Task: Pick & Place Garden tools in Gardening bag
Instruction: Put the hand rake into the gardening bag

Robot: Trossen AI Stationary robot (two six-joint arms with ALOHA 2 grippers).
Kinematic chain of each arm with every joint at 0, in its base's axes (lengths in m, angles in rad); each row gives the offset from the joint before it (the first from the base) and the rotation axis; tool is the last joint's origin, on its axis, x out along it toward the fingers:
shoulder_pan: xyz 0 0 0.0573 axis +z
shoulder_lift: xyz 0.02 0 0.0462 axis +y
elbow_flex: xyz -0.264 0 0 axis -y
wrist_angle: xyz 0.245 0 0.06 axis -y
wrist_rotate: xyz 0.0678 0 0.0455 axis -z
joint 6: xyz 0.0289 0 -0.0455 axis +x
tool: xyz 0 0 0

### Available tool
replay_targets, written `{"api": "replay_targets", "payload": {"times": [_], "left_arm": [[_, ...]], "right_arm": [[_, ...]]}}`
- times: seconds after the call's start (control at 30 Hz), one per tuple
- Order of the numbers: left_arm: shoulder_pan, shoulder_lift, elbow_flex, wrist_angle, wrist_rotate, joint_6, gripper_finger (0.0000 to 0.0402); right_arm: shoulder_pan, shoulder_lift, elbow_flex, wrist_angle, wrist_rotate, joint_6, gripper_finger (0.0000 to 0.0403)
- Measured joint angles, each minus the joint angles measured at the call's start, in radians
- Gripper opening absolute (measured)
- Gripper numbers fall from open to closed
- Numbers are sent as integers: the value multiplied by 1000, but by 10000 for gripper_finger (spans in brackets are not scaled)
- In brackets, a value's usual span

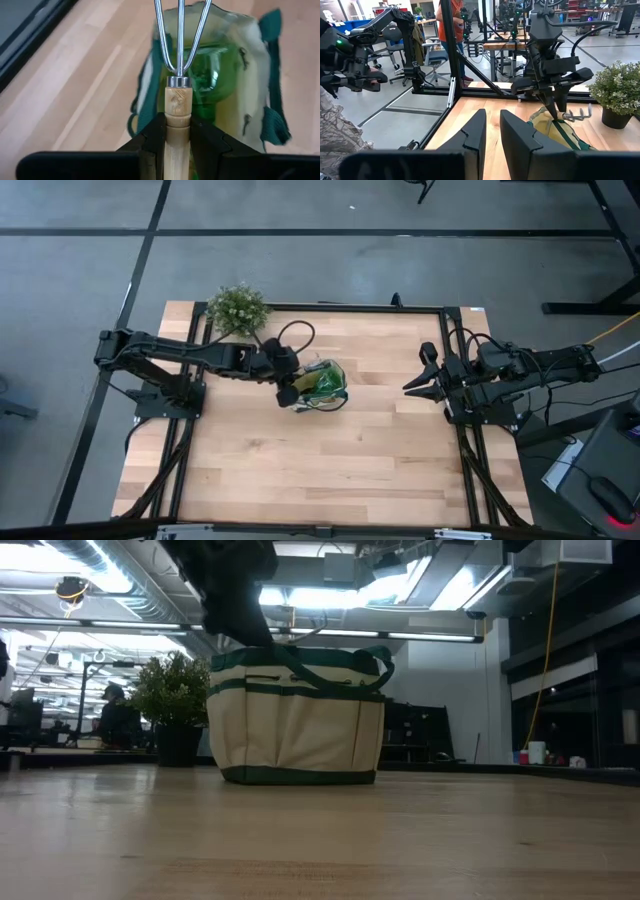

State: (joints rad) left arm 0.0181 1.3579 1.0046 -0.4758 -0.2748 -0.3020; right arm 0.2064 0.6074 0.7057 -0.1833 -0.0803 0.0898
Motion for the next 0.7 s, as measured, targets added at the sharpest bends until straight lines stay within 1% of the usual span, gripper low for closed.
{"api": "replay_targets", "payload": {"times": [0.1, 0.3, 0.43, 0.5, 0.7], "left_arm": [[0, 0, 0, 1, 39, 31, 66], [0, 29, 0, 11, 61, 36, 66], [0, 72, -2, 35, 120, 36, 66], [0, 93, -1, 59, 143, 36, 71], [-3, 121, -1, 64, 146, 7, 92]], "right_arm": [[0, 0, 0, 0, 0, 0, 60], [0, 0, 0, 0, 0, 0, 60], [0, 0, 0, 0, 0, 0, 60], [0, 0, 0, 0, 0, 0, 60], [0, 0, 0, 0, 0, 0, 60]]}}
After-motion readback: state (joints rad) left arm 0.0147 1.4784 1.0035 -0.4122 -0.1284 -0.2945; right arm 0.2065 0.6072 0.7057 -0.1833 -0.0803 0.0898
